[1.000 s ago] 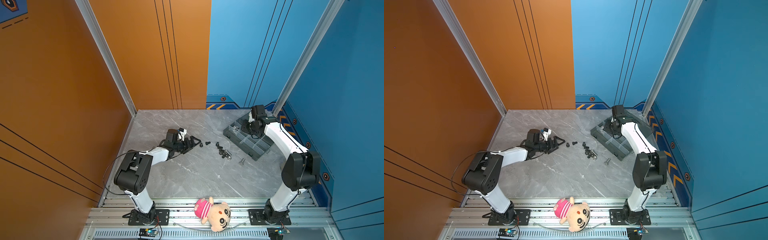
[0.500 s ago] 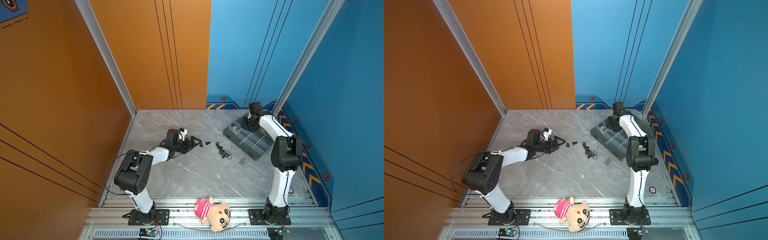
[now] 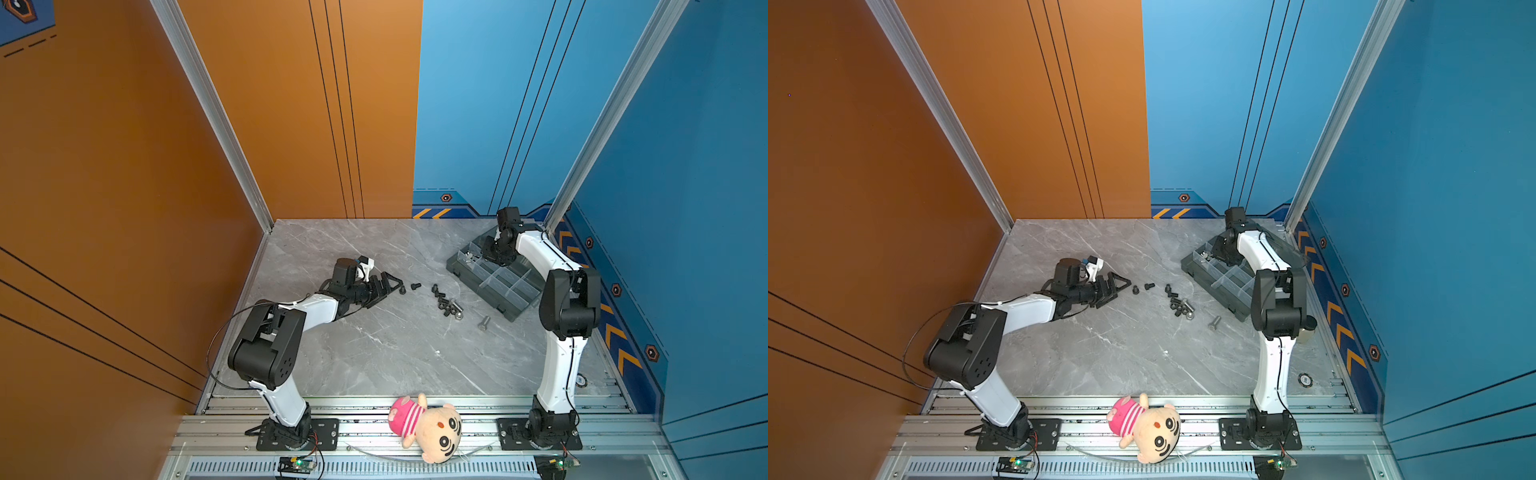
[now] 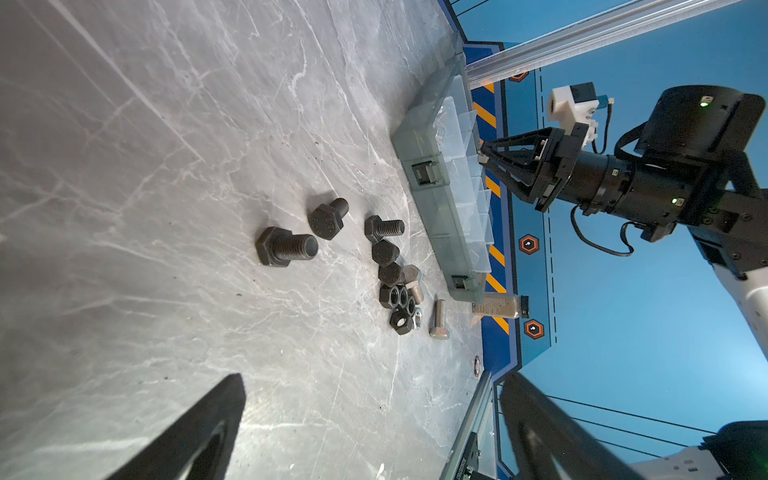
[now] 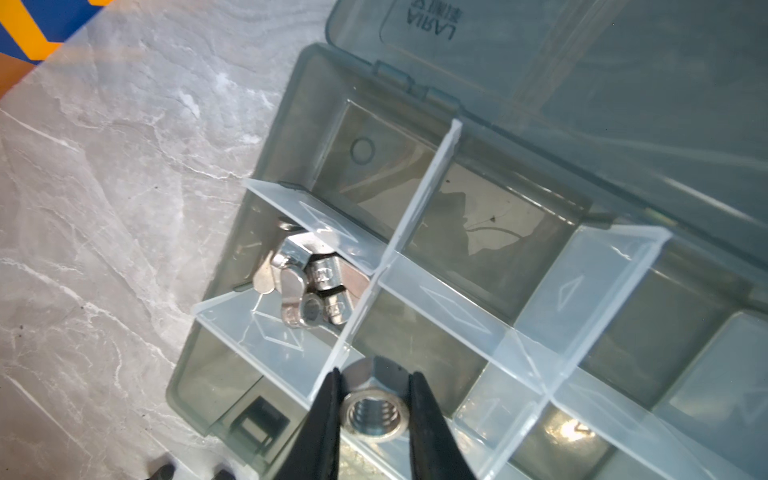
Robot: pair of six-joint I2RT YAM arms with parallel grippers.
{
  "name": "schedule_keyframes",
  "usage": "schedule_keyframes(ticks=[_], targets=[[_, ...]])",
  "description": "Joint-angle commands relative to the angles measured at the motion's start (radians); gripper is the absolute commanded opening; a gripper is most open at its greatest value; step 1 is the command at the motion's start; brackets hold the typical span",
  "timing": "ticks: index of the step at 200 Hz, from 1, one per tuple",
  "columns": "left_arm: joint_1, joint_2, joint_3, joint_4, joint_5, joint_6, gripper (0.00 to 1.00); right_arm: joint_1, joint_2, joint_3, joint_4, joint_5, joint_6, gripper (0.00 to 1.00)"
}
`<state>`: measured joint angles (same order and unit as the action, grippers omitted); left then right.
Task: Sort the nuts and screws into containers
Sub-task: 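Lower the held hex nut and open the right gripper over a compartment, then move the open right gripper back over the hardware pile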
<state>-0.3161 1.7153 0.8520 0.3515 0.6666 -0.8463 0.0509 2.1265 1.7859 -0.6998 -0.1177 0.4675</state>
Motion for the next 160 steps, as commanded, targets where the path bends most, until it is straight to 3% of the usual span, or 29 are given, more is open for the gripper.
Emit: schedule_keyframes(ticks=[1, 22, 58, 108, 160], targets=[[0.004, -0.006, 0.012, 0.008, -0.001, -0.002, 0.98, -0.009, 0.016, -0.014, -0.034, 0.028, -0.015, 0.06], [0.004, -0.008, 0.012, 0.008, -0.002, -0.001, 0.98, -0.012, 0.018, -0.015, -0.039, 0.025, -0.019, 0.1], [0.004, -0.013, 0.011, 0.009, -0.002, -0.003, 0.98, -0.018, 0.004, -0.014, -0.043, 0.017, -0.021, 0.32], [0.004, -0.016, 0.009, 0.008, -0.003, -0.004, 0.98, -0.027, -0.046, -0.012, -0.068, -0.016, -0.034, 0.41], [0.004, -0.022, 0.005, 0.008, -0.009, -0.005, 0.98, 0.008, -0.237, -0.144, -0.053, -0.097, -0.034, 0.45]])
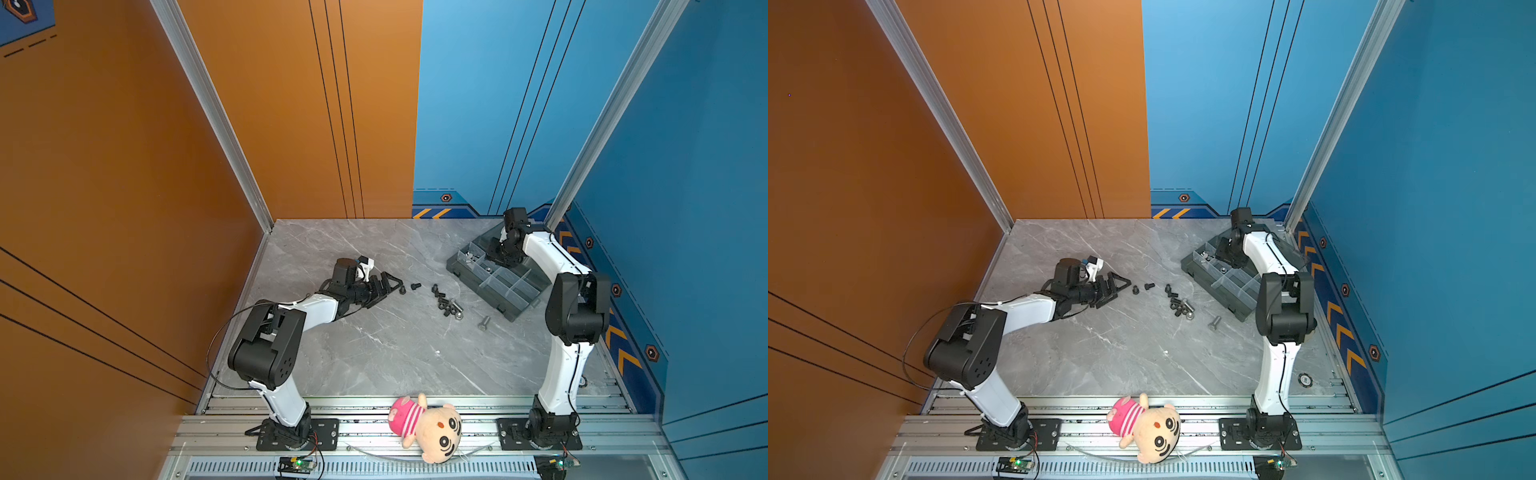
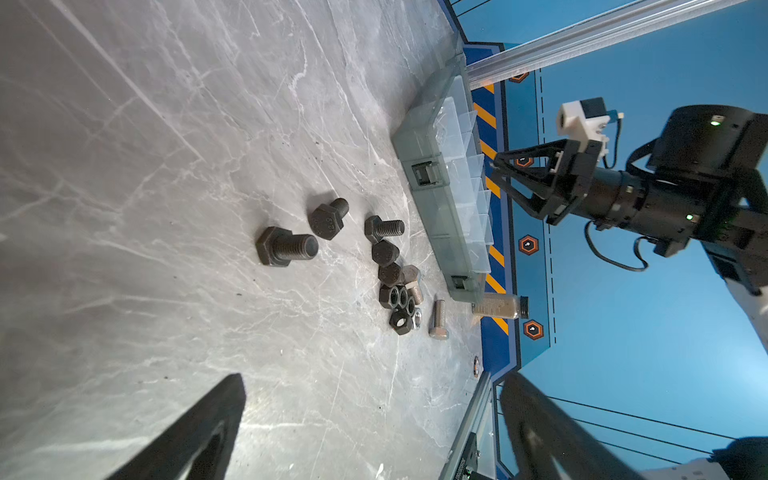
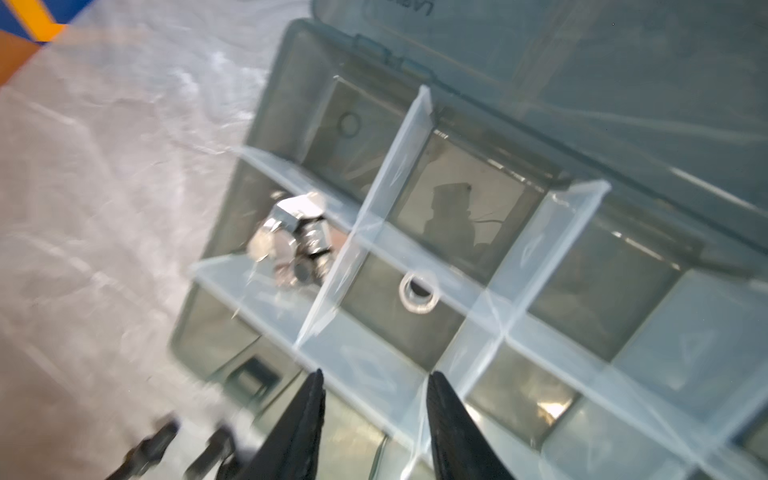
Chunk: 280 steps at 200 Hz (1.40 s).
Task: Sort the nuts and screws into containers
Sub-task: 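Move the open right gripper back over the hardware pile, then lower the right gripper onto another small silver hex nut and close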
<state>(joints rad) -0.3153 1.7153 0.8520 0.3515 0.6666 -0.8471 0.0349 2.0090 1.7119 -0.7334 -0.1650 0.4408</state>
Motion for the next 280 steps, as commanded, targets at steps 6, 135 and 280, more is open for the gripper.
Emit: schedule_keyframes(ticks=[6, 135, 280], targets=[[0.002, -0.022, 0.006, 0.009, -0.01, -0.005, 0.98, 0.034, -0.143, -0.095, -0.012, -0.061, -0.005, 0.46], [0.005, -0.006, 0.007, 0.008, 0.001, -0.003, 0.98, 0.298, -0.381, -0.584, 0.149, 0.031, 0.115, 0.48], [0.012, -0.016, -0.01, 0.009, -0.001, 0.001, 0.98, 0.389, -0.232, -0.552, 0.12, 0.114, 0.058, 0.49]])
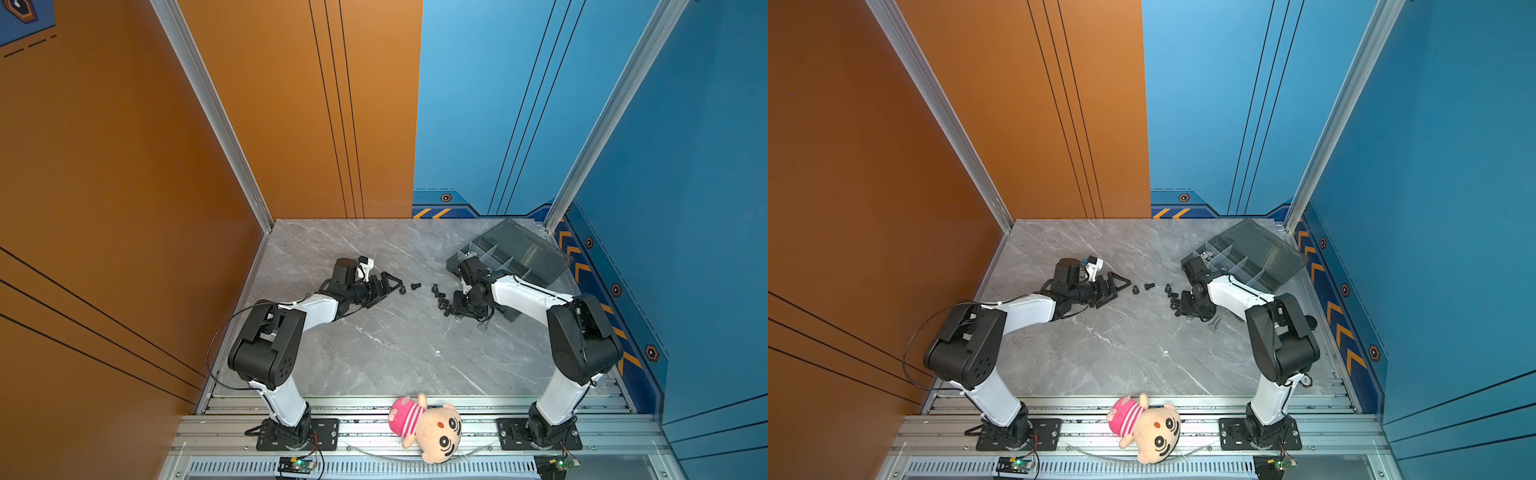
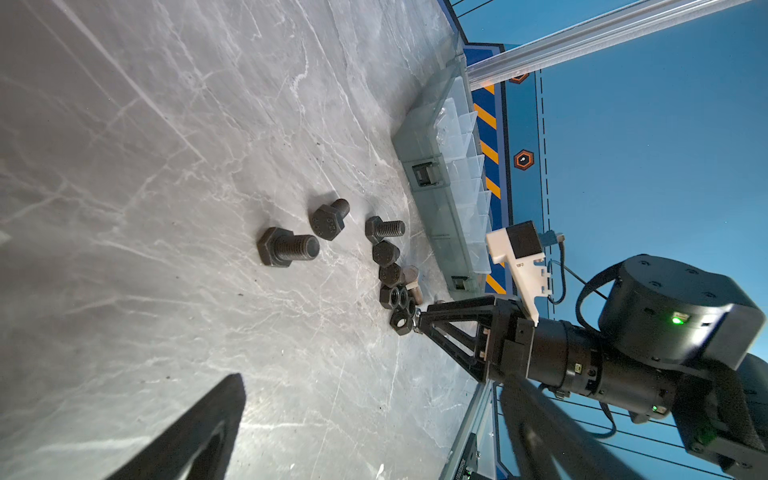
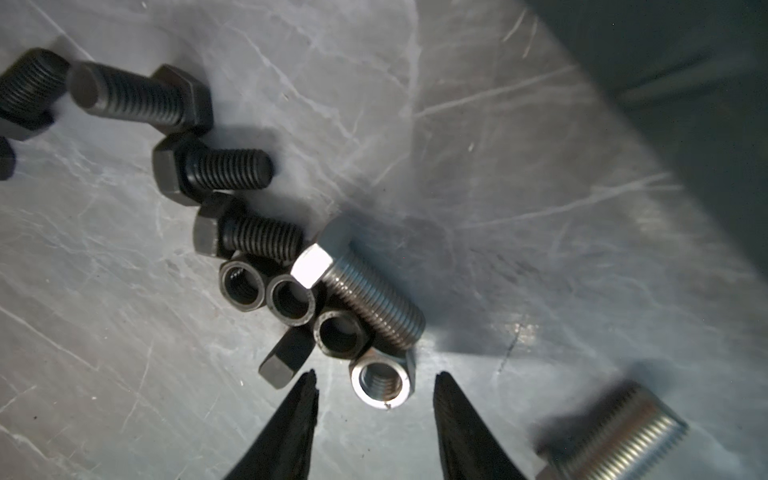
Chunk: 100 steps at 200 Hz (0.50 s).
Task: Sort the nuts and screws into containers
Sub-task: 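Lower the right gripper onto another small silver hex nut and close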
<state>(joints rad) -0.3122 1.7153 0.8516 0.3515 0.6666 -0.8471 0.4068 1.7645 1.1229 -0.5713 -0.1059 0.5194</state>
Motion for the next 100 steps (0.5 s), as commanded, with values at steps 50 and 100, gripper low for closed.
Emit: schedule_keyframes(ticks=[50, 100], targets=[[0.01, -0.017, -0.008, 0.008, -0.002, 0.001, 0.98, 0.029, 0.055, 0.052, -0.052, 0.073, -0.033, 0.48], [0.011, -0.014, -0.008, 0.008, -0.002, 0.001, 0.98, 0.035, 0.088, 0.067, -0.073, 0.103, -0.048, 0.47]])
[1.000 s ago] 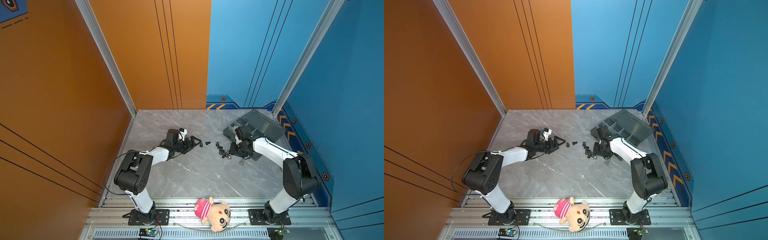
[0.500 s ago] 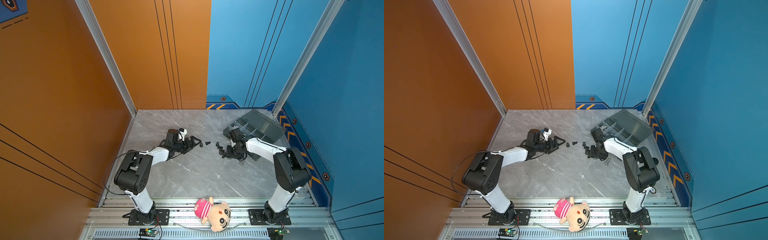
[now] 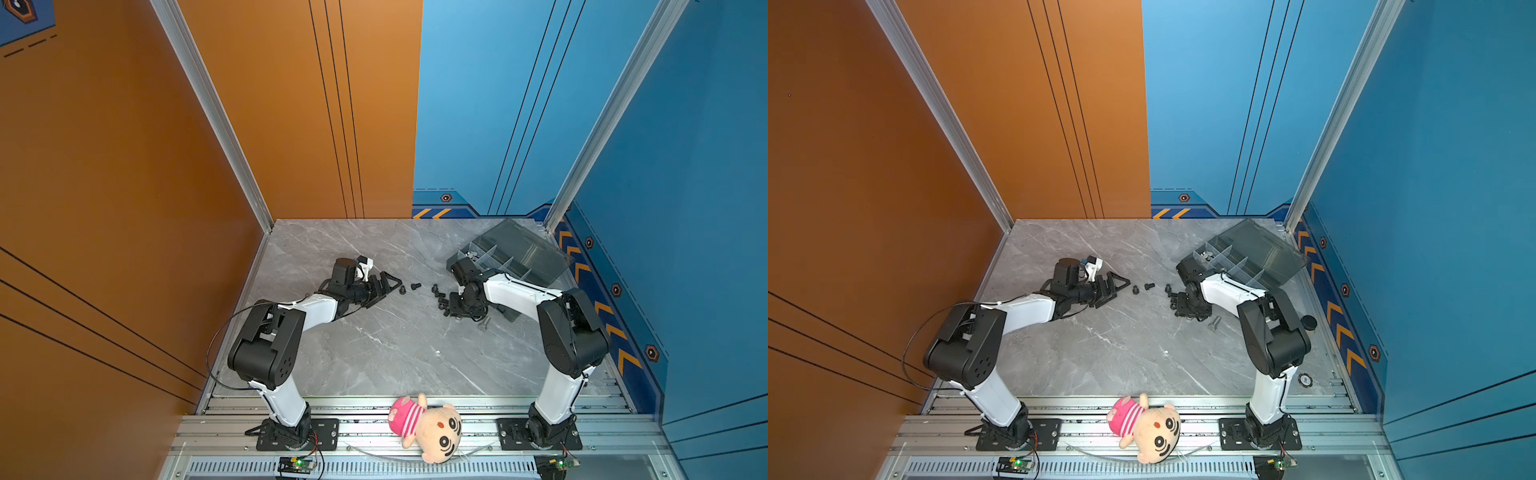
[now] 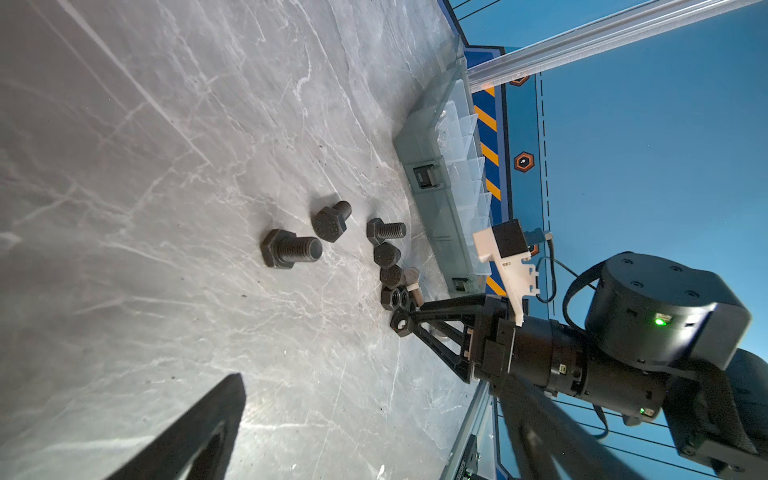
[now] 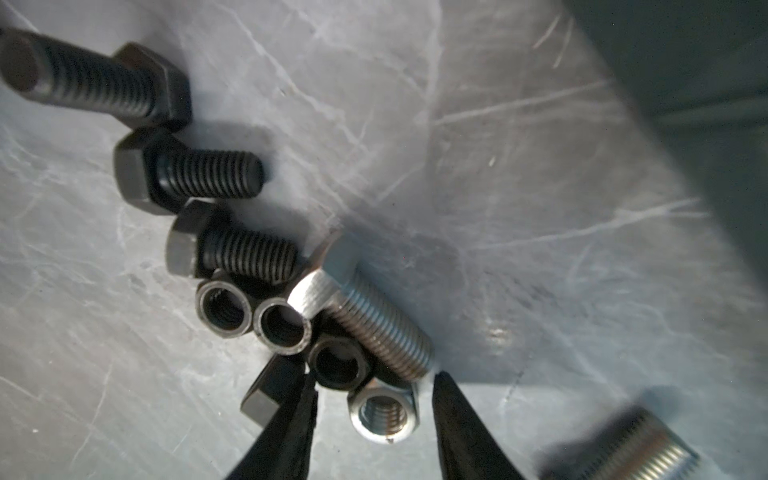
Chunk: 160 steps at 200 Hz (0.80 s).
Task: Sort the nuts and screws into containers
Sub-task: 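Lower the right gripper onto another small silver hex nut and close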
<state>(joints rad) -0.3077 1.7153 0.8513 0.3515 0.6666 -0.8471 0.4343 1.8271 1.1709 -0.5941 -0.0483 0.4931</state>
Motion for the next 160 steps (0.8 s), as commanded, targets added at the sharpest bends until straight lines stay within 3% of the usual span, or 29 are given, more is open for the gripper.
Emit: schedule_keyframes(ticks=[1, 160], targets=[[0.007, -0.014, -0.008, 0.008, -0.002, 0.001, 0.98, 0.007, 0.026, 0.018, -0.05, 0.045, -0.022, 0.47], [0.004, -0.015, -0.004, 0.008, -0.003, -0.003, 0.98, 0.006, 0.028, -0.019, -0.06, -0.014, -0.08, 0.4]])
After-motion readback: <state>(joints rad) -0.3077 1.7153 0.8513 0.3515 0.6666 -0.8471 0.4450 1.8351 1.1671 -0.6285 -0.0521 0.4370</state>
